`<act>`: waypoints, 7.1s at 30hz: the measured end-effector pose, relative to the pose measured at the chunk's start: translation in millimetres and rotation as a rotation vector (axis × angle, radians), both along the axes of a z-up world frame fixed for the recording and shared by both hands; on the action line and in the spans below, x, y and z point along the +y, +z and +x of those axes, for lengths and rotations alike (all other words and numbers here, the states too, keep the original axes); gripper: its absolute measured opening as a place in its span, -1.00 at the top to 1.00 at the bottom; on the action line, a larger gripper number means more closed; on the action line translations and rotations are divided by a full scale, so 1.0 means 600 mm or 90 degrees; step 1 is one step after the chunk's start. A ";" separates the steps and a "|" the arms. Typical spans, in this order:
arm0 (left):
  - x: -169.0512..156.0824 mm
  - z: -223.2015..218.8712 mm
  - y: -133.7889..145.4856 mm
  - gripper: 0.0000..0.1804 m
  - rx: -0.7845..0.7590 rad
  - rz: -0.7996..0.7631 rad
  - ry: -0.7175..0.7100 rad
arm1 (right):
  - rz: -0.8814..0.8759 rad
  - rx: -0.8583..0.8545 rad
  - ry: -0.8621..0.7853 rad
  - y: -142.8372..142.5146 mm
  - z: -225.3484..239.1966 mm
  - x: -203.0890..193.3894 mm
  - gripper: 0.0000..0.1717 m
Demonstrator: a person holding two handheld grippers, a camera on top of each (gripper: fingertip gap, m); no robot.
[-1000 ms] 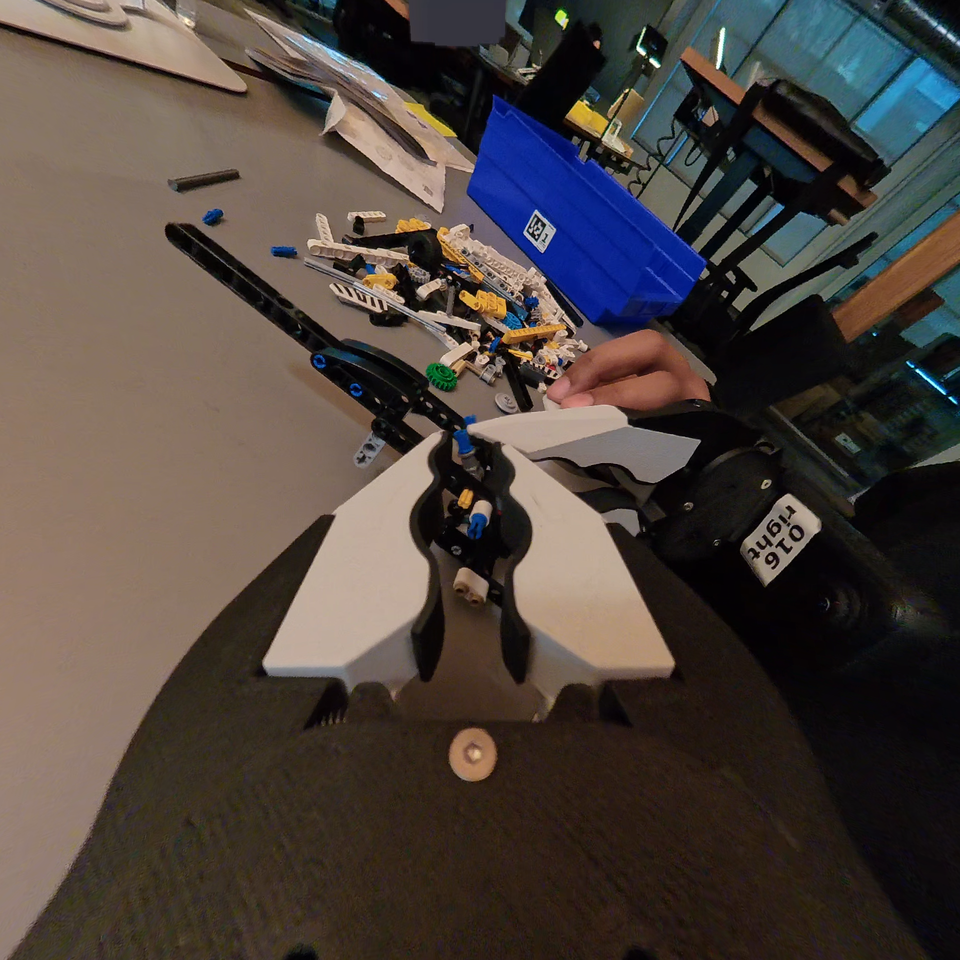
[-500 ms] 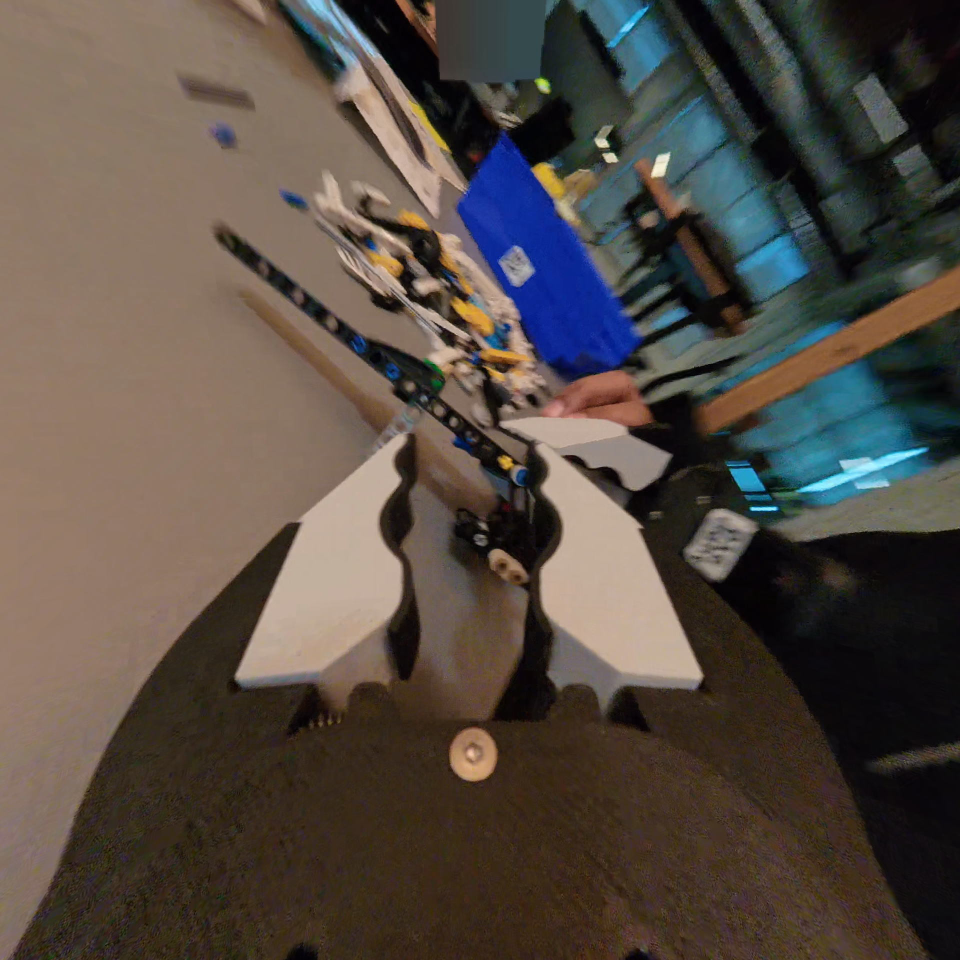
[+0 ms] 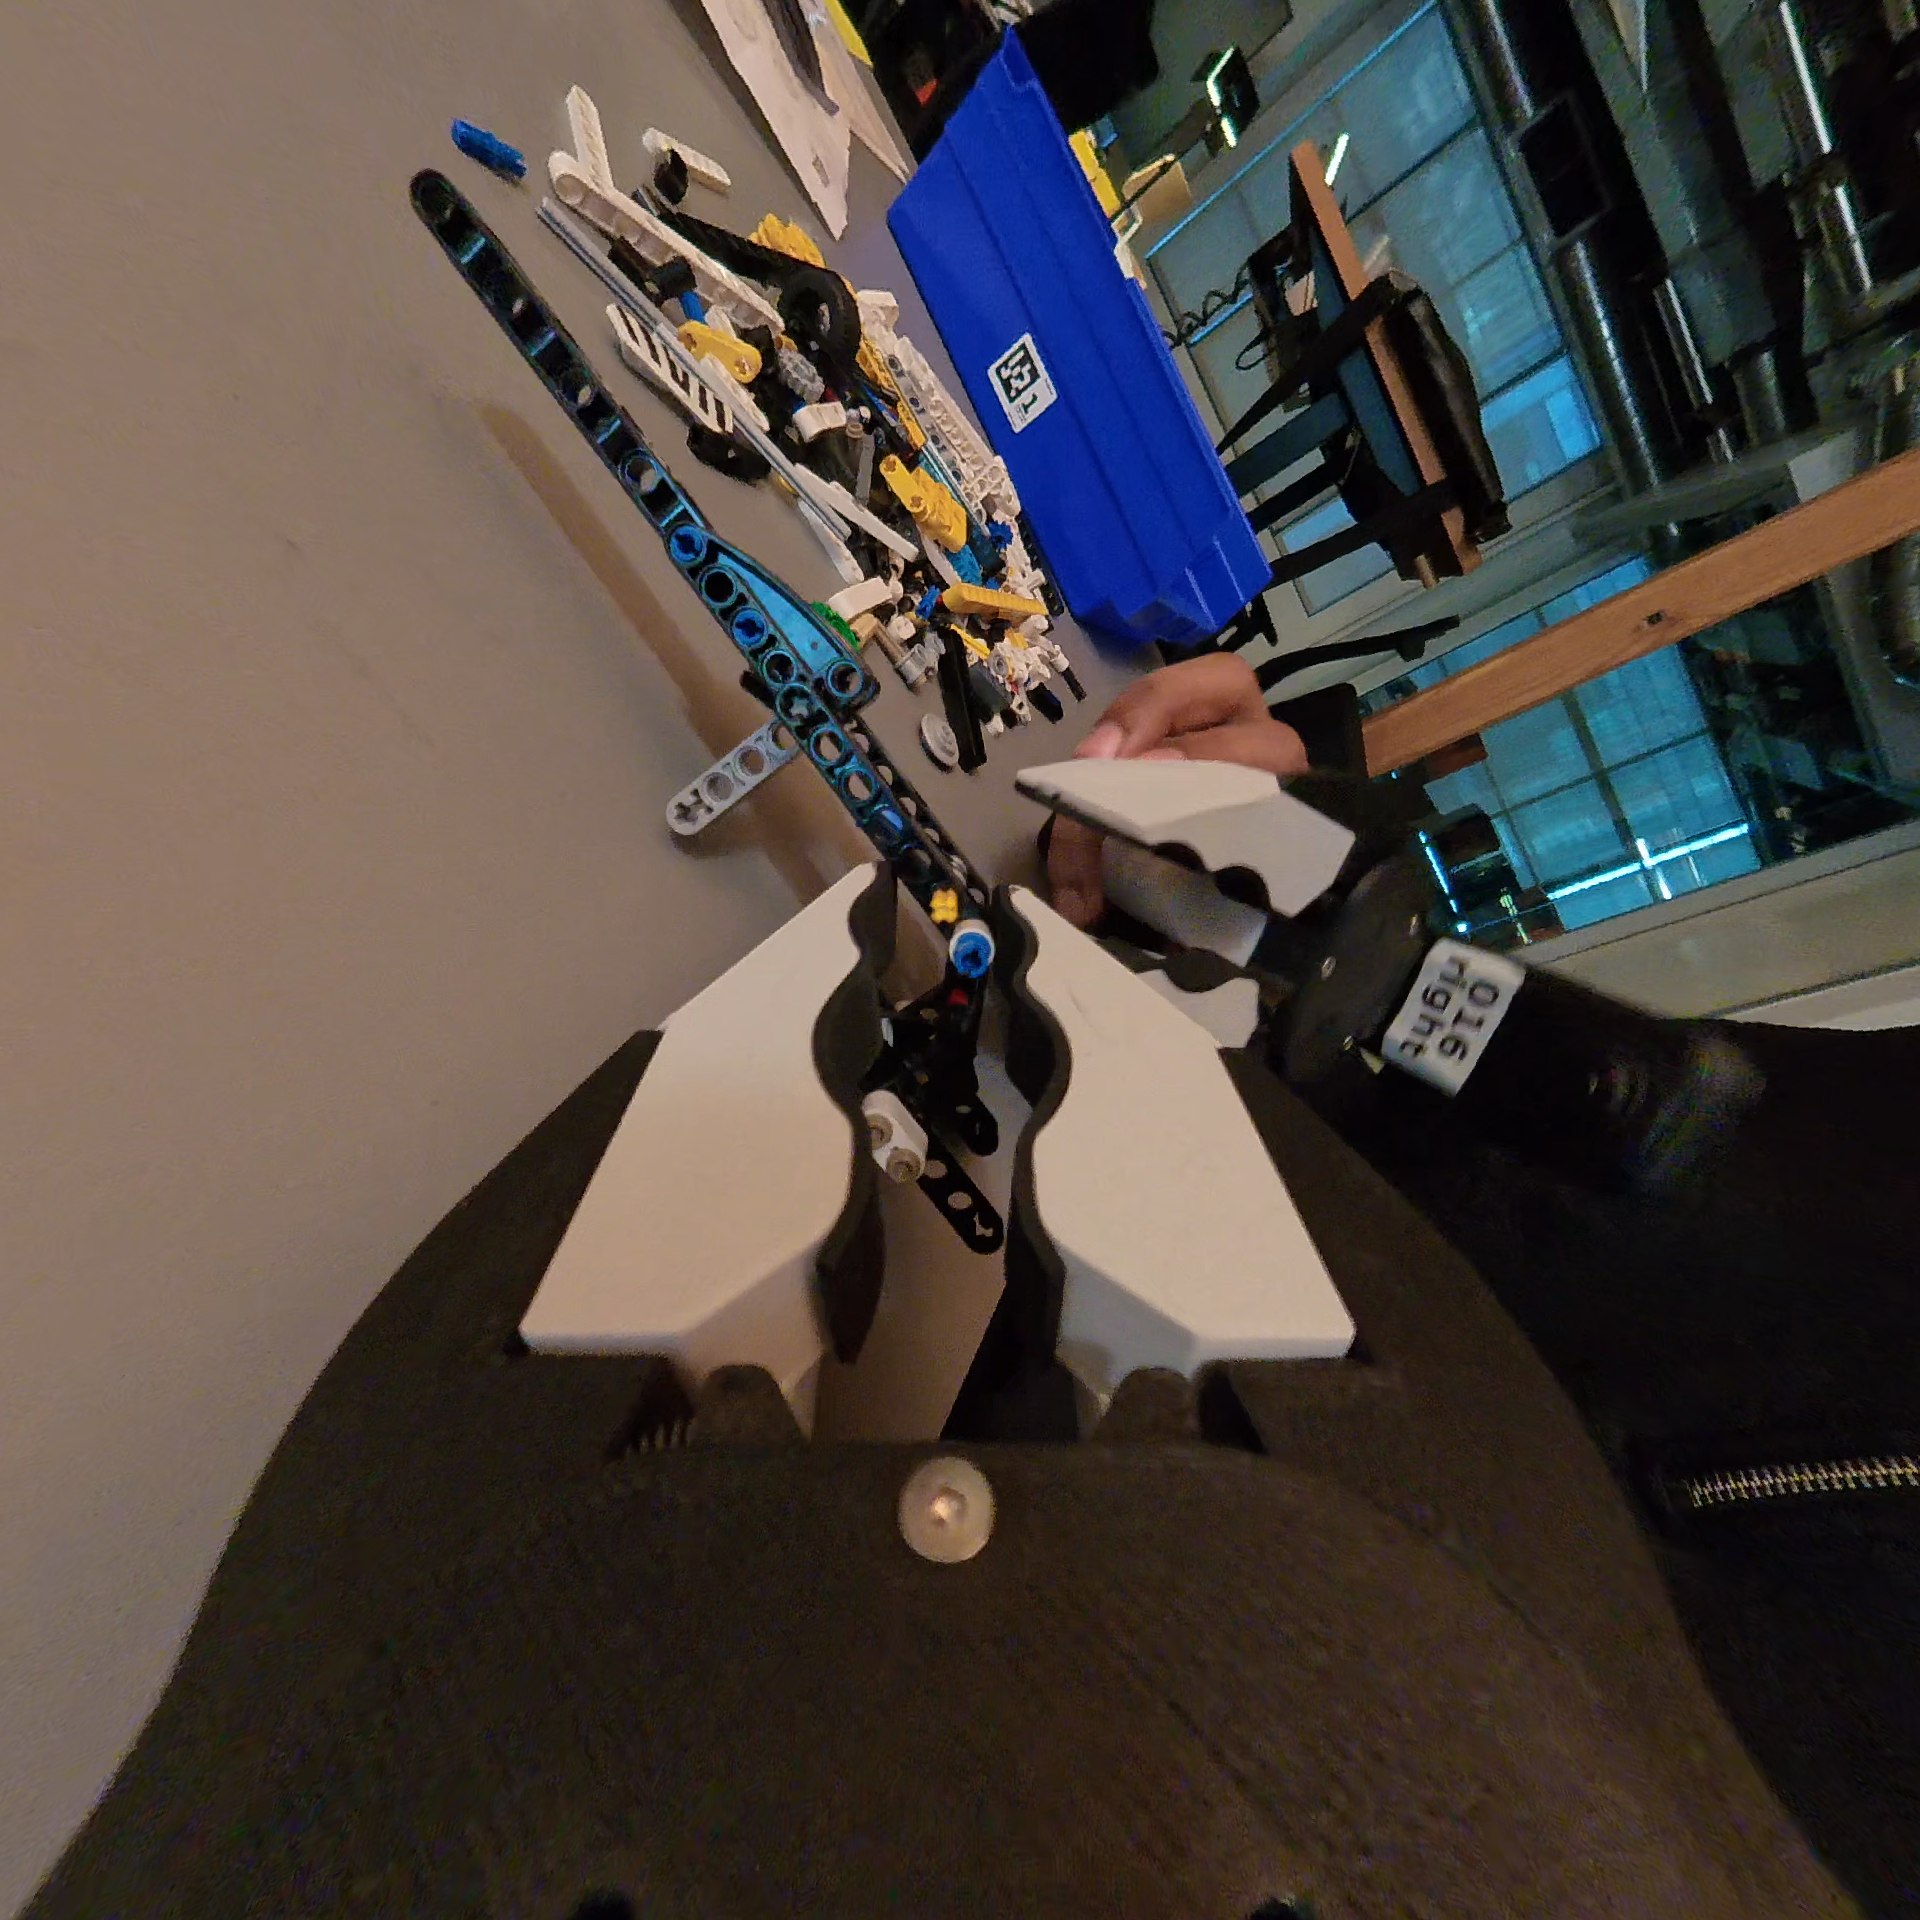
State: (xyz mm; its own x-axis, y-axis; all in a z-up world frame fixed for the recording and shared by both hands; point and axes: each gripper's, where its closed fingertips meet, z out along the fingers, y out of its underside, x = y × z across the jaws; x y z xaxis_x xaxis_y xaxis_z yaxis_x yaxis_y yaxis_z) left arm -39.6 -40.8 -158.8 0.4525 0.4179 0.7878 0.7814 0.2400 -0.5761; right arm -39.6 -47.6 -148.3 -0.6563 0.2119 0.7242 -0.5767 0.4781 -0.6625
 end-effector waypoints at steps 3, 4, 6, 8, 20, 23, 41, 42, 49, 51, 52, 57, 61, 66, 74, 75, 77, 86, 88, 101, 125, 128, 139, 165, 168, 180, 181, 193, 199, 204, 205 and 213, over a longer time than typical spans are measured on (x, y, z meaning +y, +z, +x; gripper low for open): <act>0.000 0.003 0.005 0.85 0.010 0.009 -0.005 | -0.062 -0.187 0.013 0.015 -0.004 0.013 0.68; 0.002 0.004 0.008 0.85 0.017 0.013 -0.009 | -0.078 -0.252 0.022 0.018 -0.004 0.015 0.67; 0.005 0.006 0.016 0.88 0.034 0.028 -0.014 | -0.089 -0.383 0.037 0.015 0.000 0.017 0.58; 0.010 0.009 0.027 0.91 0.053 0.051 -0.021 | -0.079 -0.484 0.065 0.009 0.012 0.014 0.54; 0.033 0.027 0.031 0.90 0.176 -0.039 -0.054 | 0.118 -0.393 0.023 -0.013 0.021 0.025 0.55; 0.030 0.024 0.031 0.90 0.172 -0.039 -0.044 | 0.140 -0.369 0.013 -0.011 0.014 0.029 0.67; 0.011 0.011 0.026 0.90 0.144 -0.031 -0.012 | -0.021 -0.448 0.089 0.010 0.013 0.033 0.96; 0.011 0.012 0.026 0.90 0.145 -0.031 -0.013 | -0.027 -0.466 0.094 0.010 0.015 0.033 0.93; 0.008 0.015 0.040 0.94 0.166 -0.003 -0.014 | -0.108 -0.638 0.116 0.024 0.015 0.025 0.97; 0.006 0.014 0.040 0.94 0.161 0.003 -0.011 | -0.113 -0.639 0.116 0.024 0.012 0.023 0.98; 0.005 0.013 0.041 0.94 0.158 0.005 -0.007 | -0.118 -0.633 0.113 0.025 0.010 0.022 0.98; -0.006 -0.001 0.036 0.84 0.138 0.005 0.032 | -0.156 -0.622 0.092 0.029 0.001 0.016 0.98; -0.023 -0.015 0.035 0.45 0.167 -0.047 0.089 | -0.142 -0.587 0.075 0.022 -0.004 0.018 0.99; -0.008 -0.001 0.041 0.55 0.248 -0.119 0.048 | -0.125 -0.583 0.070 0.012 -0.006 0.018 1.00; -0.008 -0.012 0.000 0.62 0.142 -0.161 -0.005 | -0.128 -0.564 0.026 0.011 -0.027 0.036 1.00; -0.011 -0.013 0.001 0.62 0.153 -0.177 0.000 | -0.129 -0.554 0.016 0.012 -0.031 0.041 1.00; -0.015 -0.014 0.004 0.63 0.180 -0.205 0.018 | -0.136 -0.546 -0.005 0.013 -0.036 0.048 1.00; -0.022 -0.011 0.017 0.69 0.200 -0.175 0.036 | -0.077 -0.438 -0.037 -0.005 -0.015 0.029 0.87; -0.025 -0.013 0.018 0.71 0.197 -0.167 0.043 | -0.075 -0.412 -0.031 -0.001 -0.010 0.020 0.94; -0.083 -0.043 -0.017 0.60 0.035 -0.107 0.144 | -0.101 -0.490 -0.034 0.003 -0.008 0.003 0.89; -0.042 -0.022 -0.026 0.75 0.110 -0.229 0.093 | -0.074 -0.472 -0.046 -0.012 0.013 0.019 0.98; -0.042 -0.021 -0.025 0.76 0.131 -0.260 0.100 | -0.067 -0.476 -0.051 -0.015 0.016 0.022 0.98; -0.159 -0.044 -0.009 0.79 0.165 -0.363 0.280 | -0.156 -0.521 -0.101 0.002 0.005 0.079 1.00; -0.064 -0.021 0.004 0.78 0.383 -0.558 0.182 | -0.069 -0.518 -0.080 -0.017 -0.010 -0.040 0.85; -0.063 -0.021 0.002 0.78 0.387 -0.569 0.178 | -0.053 -0.504 -0.079 -0.021 -0.007 -0.040 0.88; -0.021 0.014 0.002 0.60 0.156 -0.158 0.044 | 0.009 -0.328 -0.052 -0.028 0.001 -0.020 0.94; -0.018 0.016 -0.002 0.62 0.131 -0.129 0.032 | 0.014 -0.306 -0.051 -0.028 0.001 -0.017 0.95; -0.025 0.010 0.015 0.95 0.082 -0.023 0.045 | 0.016 -0.254 -0.013 -0.022 0.009 -0.009 0.94; -0.032 0.006 0.022 0.96 0.066 0.018 0.049 | -0.006 -0.306 0.017 -0.014 0.012 -0.008 0.94; -0.162 -0.030 0.030 0.95 0.096 0.001 0.232 | -0.005 -0.300 -0.033 -0.018 -0.017 0.043 0.95; -0.177 -0.028 0.031 0.95 0.090 0.017 0.234 | -0.045 -0.325 -0.009 -0.001 -0.009 0.041 0.95; -0.125 -0.031 0.064 0.94 0.127 0.117 0.188 | 0.048 -0.177 -0.087 -0.030 -0.046 0.001 0.95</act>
